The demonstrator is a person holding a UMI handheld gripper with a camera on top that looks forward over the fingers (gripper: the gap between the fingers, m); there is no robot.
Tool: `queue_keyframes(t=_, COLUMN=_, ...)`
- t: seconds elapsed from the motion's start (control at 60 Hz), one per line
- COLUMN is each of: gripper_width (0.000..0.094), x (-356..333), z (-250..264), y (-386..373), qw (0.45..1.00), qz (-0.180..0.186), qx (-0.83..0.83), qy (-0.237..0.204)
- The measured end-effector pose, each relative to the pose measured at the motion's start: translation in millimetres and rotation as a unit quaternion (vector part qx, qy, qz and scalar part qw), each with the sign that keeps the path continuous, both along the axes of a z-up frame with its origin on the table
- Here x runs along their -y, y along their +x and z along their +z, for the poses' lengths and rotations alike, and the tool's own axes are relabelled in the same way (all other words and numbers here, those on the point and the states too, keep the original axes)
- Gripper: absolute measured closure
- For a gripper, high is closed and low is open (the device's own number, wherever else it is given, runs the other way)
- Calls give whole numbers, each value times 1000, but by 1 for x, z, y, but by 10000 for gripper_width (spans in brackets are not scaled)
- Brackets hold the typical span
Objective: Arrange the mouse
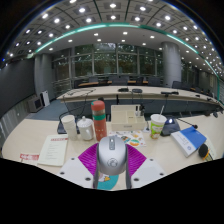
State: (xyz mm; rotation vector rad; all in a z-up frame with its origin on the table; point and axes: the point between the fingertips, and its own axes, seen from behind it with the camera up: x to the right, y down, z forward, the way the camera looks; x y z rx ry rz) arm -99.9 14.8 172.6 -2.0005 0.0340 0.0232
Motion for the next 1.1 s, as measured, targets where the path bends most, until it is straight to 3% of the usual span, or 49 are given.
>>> queue_keyframes(t=0.267, gripper_width=559, x=-33, z=-146, y=-83, qw=994, qz=29, qx=11, qy=-109)
queue_keyframes(t=0.433, gripper_width=432, x=-27, z=-185, y=-91, qw=988, qz=31, qx=-2, qy=-148)
queue_keyframes(t=0.483, gripper_width=308, x=-23, z=-180, y=-91, qw=989, qz=32, qx=-5, qy=-146)
queue_keyframes(t=0.55, gripper_width=58, x=-14, z=-166, y=-88, qw=989, qz=31, qx=2, qy=-141)
queue_keyframes(t=0.6, gripper_width=93, x=-5, z=-151, y=-84, qw=990, qz=28, qx=12, qy=-137)
queue_keyframes(t=1.1, gripper_width=77, x=205, z=33, y=-99, qw=998, qz=-6, qx=23, qy=-53)
